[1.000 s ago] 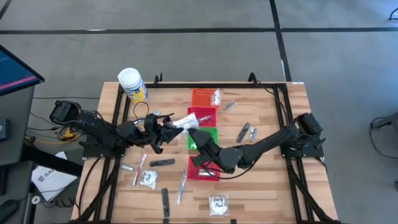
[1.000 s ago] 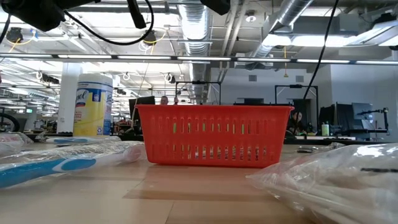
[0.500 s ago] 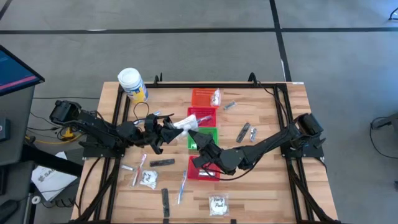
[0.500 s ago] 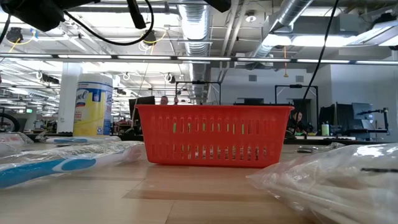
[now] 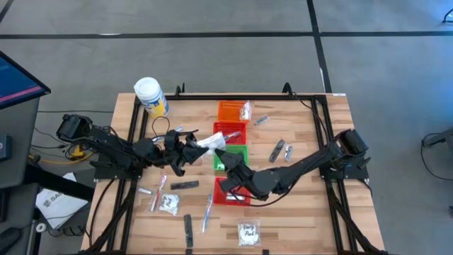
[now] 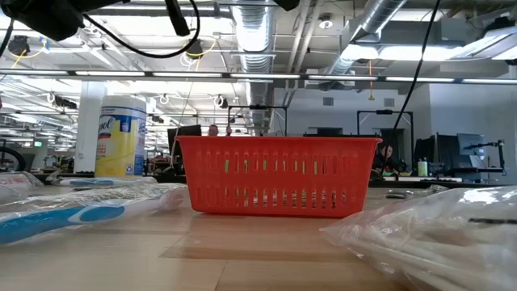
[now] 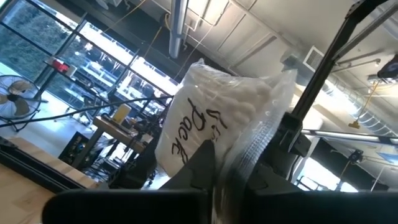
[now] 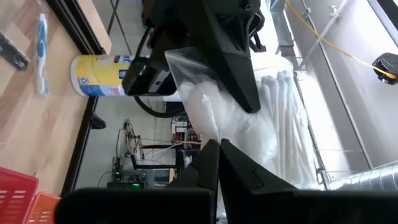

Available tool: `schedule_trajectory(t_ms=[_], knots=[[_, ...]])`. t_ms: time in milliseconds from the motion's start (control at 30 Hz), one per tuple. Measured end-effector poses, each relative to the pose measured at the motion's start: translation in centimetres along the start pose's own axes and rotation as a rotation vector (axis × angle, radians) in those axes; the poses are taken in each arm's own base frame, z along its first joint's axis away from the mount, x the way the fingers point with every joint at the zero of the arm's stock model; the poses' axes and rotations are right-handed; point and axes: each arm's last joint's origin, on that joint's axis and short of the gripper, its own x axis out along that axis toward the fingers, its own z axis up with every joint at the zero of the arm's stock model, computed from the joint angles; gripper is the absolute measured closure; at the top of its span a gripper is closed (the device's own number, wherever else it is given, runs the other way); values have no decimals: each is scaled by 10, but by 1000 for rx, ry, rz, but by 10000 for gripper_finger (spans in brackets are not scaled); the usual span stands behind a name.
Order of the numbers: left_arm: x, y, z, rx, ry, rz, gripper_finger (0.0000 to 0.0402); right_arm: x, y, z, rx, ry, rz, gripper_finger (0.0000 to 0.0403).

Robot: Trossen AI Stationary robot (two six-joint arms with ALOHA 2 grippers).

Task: Pick & Place Travel size toiletries
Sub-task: Put the transparent cotton pack into the orange basket

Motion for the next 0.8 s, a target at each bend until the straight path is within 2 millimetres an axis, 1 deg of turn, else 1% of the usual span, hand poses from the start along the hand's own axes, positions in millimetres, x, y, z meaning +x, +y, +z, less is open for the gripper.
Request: schedule_trajectory(t_ms=[167,300,433,667,800], knots=[[0,-1,2,56,-4,-3,375,-7,0,3,2,-2,1,402],[-2,-6,6,101,-19,-22,343,-15,-6,4,43,-18,-2,403],[-5,-13,9,131,-32,-39,293,-23,-16,3,100,-32,-10,403],[-8,-18,12,154,-49,-43,190,-32,-28,1,243,-49,-18,403],[-7,-18,11,173,-46,-40,151,-39,-34,0,322,-57,-18,403]])
